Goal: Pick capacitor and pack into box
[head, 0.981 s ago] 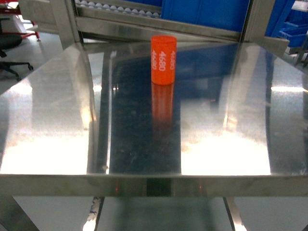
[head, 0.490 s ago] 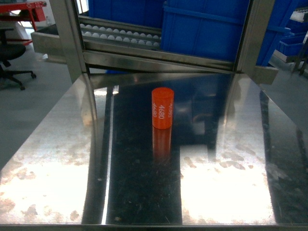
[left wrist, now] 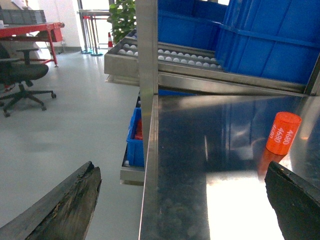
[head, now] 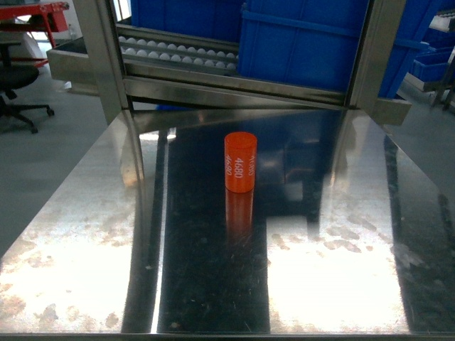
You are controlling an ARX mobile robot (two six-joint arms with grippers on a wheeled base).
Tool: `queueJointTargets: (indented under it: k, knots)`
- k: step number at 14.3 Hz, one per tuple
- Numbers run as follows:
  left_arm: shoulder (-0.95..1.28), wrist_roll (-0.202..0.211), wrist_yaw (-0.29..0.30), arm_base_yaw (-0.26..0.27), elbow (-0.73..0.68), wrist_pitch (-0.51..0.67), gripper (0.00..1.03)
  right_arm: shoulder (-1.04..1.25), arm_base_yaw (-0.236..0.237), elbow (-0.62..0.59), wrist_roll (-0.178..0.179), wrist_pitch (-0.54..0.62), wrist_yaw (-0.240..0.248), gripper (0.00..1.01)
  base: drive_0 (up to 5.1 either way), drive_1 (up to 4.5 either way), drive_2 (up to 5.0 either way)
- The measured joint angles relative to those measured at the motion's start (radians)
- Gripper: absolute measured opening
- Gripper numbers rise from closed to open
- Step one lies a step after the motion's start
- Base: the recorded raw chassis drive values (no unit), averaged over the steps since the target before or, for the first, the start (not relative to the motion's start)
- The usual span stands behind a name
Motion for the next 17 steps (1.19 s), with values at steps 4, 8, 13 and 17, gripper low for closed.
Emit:
queueJointTargets:
  k: [4, 8, 13, 17]
  knots:
    - [0.000, 0.000, 0.000, 0.000, 0.000, 0.000, 0.98, 0.000, 0.000, 0.000, 0.000, 0.000, 0.000, 0.98, 0.0, 0.00, 0.0]
    - [0.000, 0.000, 0.000, 0.000, 0.000, 0.000, 0.98, 0.000, 0.000, 0.000, 0.000, 0.000, 0.000, 0.98, 0.0, 0.00, 0.0]
    - [0.000, 0.000, 0.000, 0.000, 0.000, 0.000, 0.98, 0.000, 0.000, 0.000, 0.000, 0.000, 0.000, 0.98, 0.0, 0.00, 0.0]
    - [0.000, 0.000, 0.000, 0.000, 0.000, 0.000, 0.98, 0.000, 0.000, 0.000, 0.000, 0.000, 0.000, 0.98, 0.0, 0.00, 0.0]
